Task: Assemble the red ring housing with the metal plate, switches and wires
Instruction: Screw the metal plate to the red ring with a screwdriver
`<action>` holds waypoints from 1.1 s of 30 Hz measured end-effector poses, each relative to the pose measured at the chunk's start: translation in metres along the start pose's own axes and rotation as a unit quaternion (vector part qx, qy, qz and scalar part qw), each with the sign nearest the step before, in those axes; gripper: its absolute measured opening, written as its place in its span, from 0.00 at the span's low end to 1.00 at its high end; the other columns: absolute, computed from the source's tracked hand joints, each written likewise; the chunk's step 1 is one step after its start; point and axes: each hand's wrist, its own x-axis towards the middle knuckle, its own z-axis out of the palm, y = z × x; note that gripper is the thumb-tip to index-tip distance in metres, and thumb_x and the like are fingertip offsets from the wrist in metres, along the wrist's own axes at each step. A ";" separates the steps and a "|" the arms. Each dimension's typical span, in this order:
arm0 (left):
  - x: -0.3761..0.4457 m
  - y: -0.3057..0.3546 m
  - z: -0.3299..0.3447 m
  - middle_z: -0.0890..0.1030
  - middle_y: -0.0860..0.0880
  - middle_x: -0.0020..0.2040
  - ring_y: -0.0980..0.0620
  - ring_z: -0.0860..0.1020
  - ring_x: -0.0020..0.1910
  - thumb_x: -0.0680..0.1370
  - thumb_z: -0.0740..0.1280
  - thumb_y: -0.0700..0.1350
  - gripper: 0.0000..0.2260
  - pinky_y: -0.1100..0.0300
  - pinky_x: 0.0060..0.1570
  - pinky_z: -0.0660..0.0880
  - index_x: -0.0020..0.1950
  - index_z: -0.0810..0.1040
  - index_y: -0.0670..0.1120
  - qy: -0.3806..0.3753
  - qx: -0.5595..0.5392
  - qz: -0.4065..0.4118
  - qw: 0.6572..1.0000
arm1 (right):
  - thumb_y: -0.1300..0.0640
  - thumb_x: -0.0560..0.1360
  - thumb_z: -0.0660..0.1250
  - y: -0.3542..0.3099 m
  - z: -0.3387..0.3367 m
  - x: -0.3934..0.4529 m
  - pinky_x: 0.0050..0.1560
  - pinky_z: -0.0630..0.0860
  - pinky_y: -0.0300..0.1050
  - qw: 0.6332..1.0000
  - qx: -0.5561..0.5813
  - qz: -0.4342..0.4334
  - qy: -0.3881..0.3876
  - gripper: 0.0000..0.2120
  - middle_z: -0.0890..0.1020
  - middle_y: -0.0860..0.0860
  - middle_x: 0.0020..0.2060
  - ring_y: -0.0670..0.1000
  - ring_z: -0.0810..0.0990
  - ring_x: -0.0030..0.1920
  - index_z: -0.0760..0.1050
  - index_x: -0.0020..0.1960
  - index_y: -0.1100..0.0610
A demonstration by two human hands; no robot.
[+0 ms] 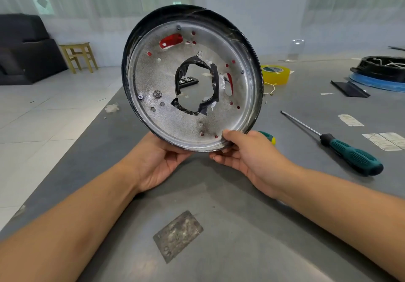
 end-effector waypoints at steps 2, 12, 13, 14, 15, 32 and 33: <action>0.000 0.000 0.000 0.85 0.40 0.62 0.44 0.85 0.60 0.64 0.72 0.29 0.21 0.59 0.52 0.83 0.54 0.89 0.43 0.003 -0.007 -0.001 1.000 | 0.60 0.82 0.65 0.001 0.000 -0.001 0.39 0.84 0.42 1.000 -0.005 0.000 -0.003 0.08 0.82 0.58 0.37 0.56 0.86 0.39 0.78 0.52 0.66; 0.000 0.001 0.001 0.86 0.41 0.61 0.46 0.86 0.59 0.65 0.71 0.31 0.20 0.60 0.51 0.83 0.53 0.90 0.44 0.011 -0.002 0.002 1.000 | 0.60 0.83 0.64 0.001 -0.001 0.000 0.44 0.85 0.45 1.000 -0.003 -0.001 -0.021 0.09 0.81 0.62 0.44 0.57 0.87 0.42 0.78 0.55 0.66; 0.000 0.000 0.000 0.86 0.40 0.61 0.45 0.86 0.60 0.66 0.69 0.29 0.20 0.60 0.51 0.83 0.53 0.90 0.44 0.014 -0.005 -0.001 1.000 | 0.60 0.83 0.64 0.001 -0.001 0.000 0.45 0.85 0.46 1.000 -0.003 -0.002 -0.024 0.09 0.83 0.63 0.46 0.58 0.86 0.43 0.78 0.55 0.66; 0.001 0.000 -0.001 0.86 0.40 0.62 0.45 0.86 0.60 0.67 0.67 0.28 0.21 0.60 0.51 0.83 0.53 0.90 0.43 0.016 -0.006 -0.003 1.000 | 0.61 0.83 0.63 0.001 -0.001 0.000 0.46 0.86 0.46 1.000 -0.003 -0.003 -0.026 0.09 0.84 0.64 0.47 0.58 0.86 0.43 0.78 0.55 0.66; 0.001 0.000 -0.002 0.86 0.40 0.61 0.45 0.86 0.60 0.67 0.66 0.28 0.21 0.60 0.51 0.83 0.53 0.90 0.43 0.016 -0.006 -0.004 1.000 | 0.61 0.83 0.63 0.001 -0.001 0.000 0.46 0.86 0.47 1.000 -0.004 -0.006 -0.028 0.09 0.86 0.65 0.49 0.58 0.86 0.43 0.78 0.54 0.66; 0.005 -0.011 0.018 0.83 0.36 0.64 0.41 0.84 0.62 0.68 0.65 0.24 0.31 0.55 0.56 0.84 0.71 0.75 0.35 0.049 -0.018 0.033 0.998 | 0.61 0.83 0.63 0.004 -0.004 0.007 0.40 0.82 0.42 0.998 0.051 -0.046 -0.010 0.07 0.88 0.56 0.42 0.55 0.87 0.42 0.77 0.55 0.64; 0.005 -0.015 0.025 0.83 0.36 0.64 0.41 0.85 0.61 0.68 0.62 0.20 0.34 0.54 0.55 0.84 0.74 0.72 0.36 0.061 -0.022 0.047 0.997 | 0.61 0.83 0.63 0.004 -0.005 0.008 0.40 0.82 0.42 0.997 0.058 -0.052 -0.007 0.07 0.88 0.56 0.41 0.55 0.86 0.42 0.77 0.56 0.64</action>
